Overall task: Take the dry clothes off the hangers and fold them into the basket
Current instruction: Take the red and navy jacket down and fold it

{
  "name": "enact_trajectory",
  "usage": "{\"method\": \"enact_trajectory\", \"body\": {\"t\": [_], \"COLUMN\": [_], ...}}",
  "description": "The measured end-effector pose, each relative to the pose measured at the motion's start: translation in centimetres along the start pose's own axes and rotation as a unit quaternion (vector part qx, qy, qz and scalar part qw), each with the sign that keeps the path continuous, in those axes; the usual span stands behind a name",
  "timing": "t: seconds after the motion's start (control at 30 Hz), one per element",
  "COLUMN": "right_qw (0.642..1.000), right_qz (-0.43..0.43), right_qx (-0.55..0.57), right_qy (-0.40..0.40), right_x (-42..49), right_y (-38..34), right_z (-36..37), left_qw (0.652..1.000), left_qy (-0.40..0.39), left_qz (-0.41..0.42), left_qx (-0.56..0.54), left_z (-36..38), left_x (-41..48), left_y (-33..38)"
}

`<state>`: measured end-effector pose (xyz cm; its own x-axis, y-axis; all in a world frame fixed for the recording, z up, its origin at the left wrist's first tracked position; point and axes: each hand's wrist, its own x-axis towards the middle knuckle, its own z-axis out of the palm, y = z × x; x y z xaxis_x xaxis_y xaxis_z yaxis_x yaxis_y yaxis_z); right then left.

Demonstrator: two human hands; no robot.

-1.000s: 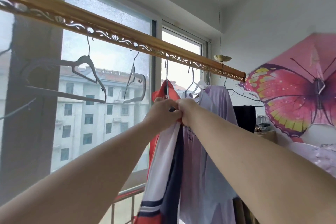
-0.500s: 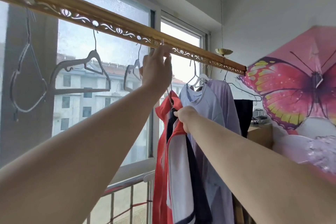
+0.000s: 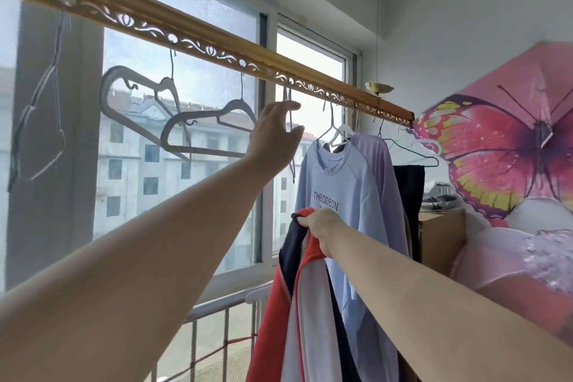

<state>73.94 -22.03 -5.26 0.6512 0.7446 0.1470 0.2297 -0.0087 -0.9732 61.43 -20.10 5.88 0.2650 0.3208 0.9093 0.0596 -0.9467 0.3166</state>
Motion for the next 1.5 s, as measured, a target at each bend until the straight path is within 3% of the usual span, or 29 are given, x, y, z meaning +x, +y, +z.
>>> {"method": "enact_trajectory", "body": {"t": [0.13, 0.33, 0.43, 0.53, 0.6, 0.67, 0.77, 0.83, 0.97, 1.03, 1.13, 1.23, 1.33, 1.5], "right_qw": [0.997, 0.995, 0.975, 0.961, 0.954, 0.940, 0.893, 0.865, 0.834, 0.830, 0.831, 0.835, 0.817, 0.770], "right_qz": [-0.011, -0.011, -0.042, -0.092, -0.124, -0.160, -0.213, -0.224, -0.215, -0.227, -0.241, -0.210, -0.185, -0.194], "right_qx": [0.076, -0.074, -0.199, -0.247, -0.265, -0.296, -0.395, -0.449, -0.508, -0.506, -0.495, -0.503, -0.540, -0.603], "right_qy": [-0.001, -0.061, -0.093, -0.080, -0.068, -0.057, -0.022, 0.002, 0.030, 0.052, 0.081, 0.079, 0.079, 0.075], "right_x": [-1.4, -3.1, -4.0, -4.4, -4.6, -4.7, -5.0, -4.9, -5.2, -5.7, -6.4, -6.8, -7.0, -7.5], "right_y": [-1.1, -2.9, -3.1, -2.4, -2.0, -1.3, -0.3, 0.5, 1.7, 2.2, 2.8, 2.6, 3.0, 4.1], "right_z": [-0.3, -0.9, -0.5, -0.2, -0.3, -0.3, -0.4, -0.6, -0.6, -0.3, -0.2, -0.5, -0.8, -1.2], "left_qw": [0.999, 0.975, 0.944, 0.877, 0.851, 0.853, 0.901, 0.922, 0.933, 0.927, 0.887, 0.866, 0.837, 0.804], "left_qy": [0.000, 0.027, -0.154, -0.371, -0.435, -0.435, -0.332, -0.274, -0.245, -0.252, -0.302, -0.302, -0.340, -0.340], "left_qz": [-0.048, -0.213, -0.282, -0.297, -0.289, -0.287, -0.280, -0.268, -0.222, -0.219, -0.236, -0.283, -0.282, -0.297], "left_qx": [-0.008, -0.051, -0.068, -0.070, -0.056, -0.040, -0.011, 0.055, 0.140, 0.171, 0.258, 0.282, 0.324, 0.387], "left_z": [0.8, 1.9, 2.2, 1.9, 1.6, 1.6, 2.4, 2.6, 2.5, 2.5, 2.5, 1.5, 0.6, -1.8], "left_x": [-2.4, -7.7, -10.3, -13.3, -15.3, -17.3, -19.1, -19.9, -20.3, -21.1, -23.5, -24.6, -23.2, -20.8], "left_y": [-1.5, -4.5, -6.8, -8.8, -9.8, -10.8, -11.7, -11.7, -11.6, -12.0, -13.1, -14.2, -14.5, -13.1]}}
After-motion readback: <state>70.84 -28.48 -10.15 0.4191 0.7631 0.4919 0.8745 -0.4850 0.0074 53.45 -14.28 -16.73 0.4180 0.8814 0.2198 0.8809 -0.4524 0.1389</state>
